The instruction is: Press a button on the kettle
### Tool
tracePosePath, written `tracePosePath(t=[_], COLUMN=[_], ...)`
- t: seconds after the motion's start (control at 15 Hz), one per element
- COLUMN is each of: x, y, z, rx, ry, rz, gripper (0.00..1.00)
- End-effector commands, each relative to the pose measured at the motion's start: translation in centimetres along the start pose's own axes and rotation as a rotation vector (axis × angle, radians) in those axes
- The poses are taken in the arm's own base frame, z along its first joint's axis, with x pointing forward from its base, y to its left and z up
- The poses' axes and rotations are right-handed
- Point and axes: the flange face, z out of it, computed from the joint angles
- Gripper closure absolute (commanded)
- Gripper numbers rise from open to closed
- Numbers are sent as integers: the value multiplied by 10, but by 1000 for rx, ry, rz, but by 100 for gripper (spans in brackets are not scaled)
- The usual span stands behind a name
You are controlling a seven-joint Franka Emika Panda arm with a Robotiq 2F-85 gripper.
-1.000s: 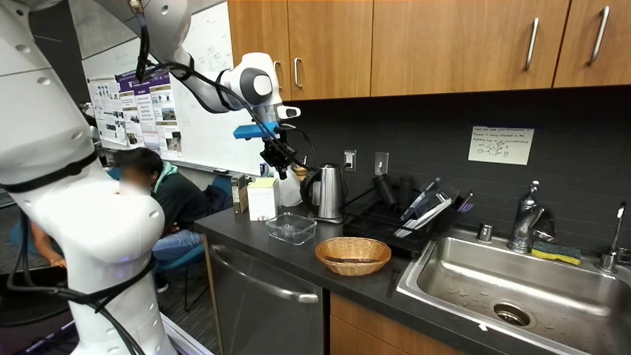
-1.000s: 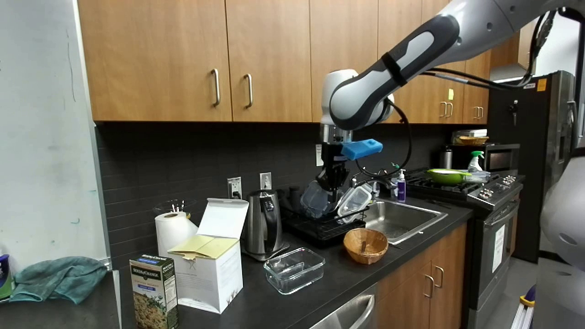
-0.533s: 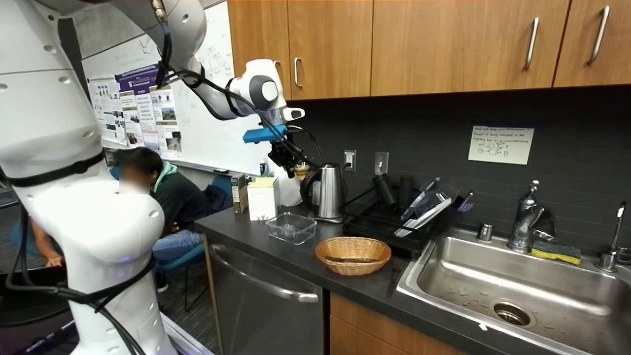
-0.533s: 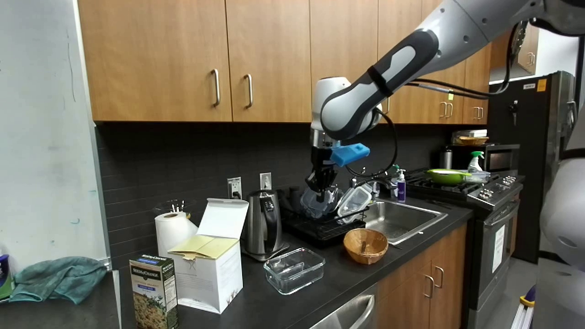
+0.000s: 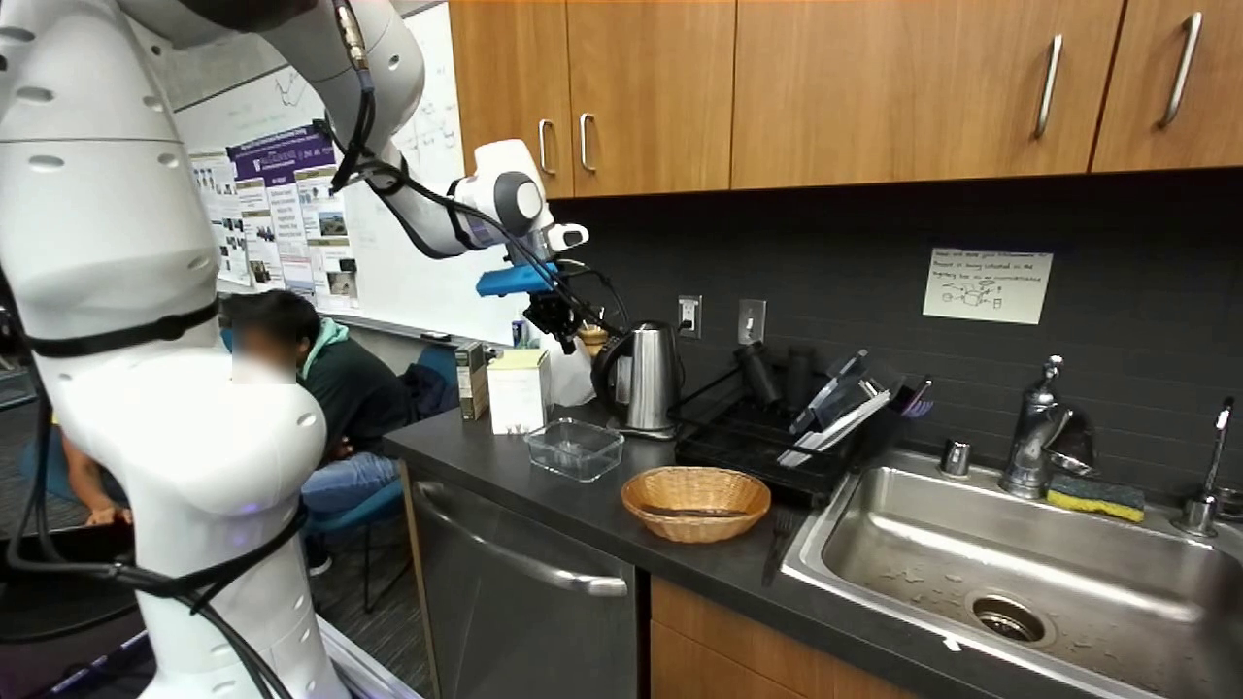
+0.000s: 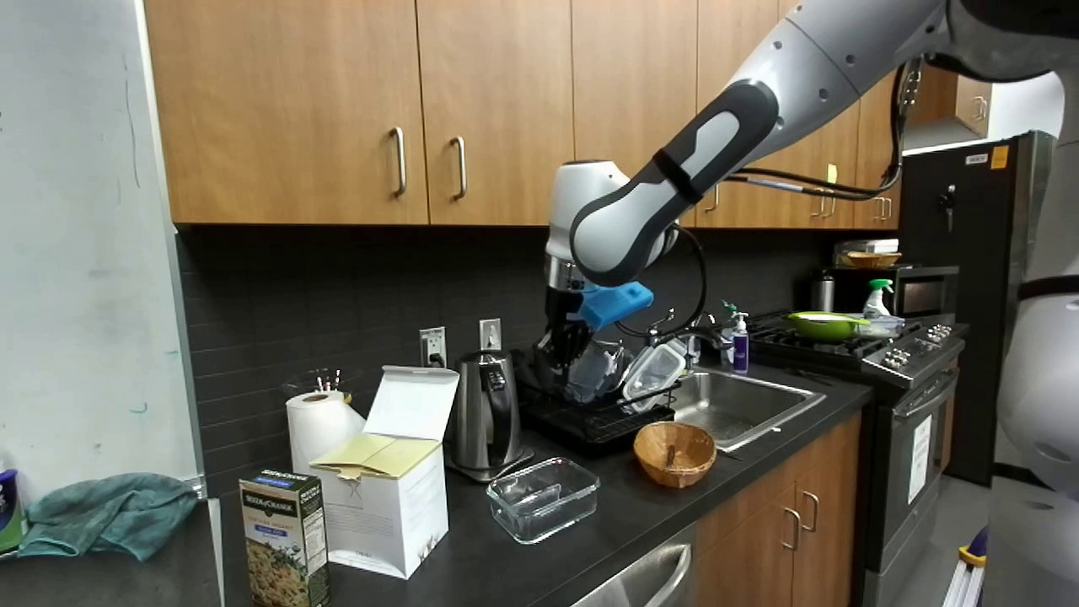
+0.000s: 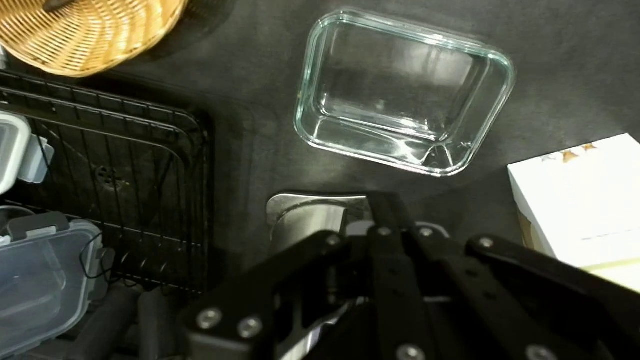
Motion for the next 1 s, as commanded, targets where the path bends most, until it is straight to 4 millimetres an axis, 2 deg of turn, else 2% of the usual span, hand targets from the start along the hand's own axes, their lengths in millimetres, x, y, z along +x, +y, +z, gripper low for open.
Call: tracePosePath(t=[0.0,0.47,0.93], x=[14,39,73], y=[-8,-8,1], z=[5,10,27], rx=[-20,-57,-70], ry=[29,74,90], rz=[5,9,6], gripper=[100,100,100])
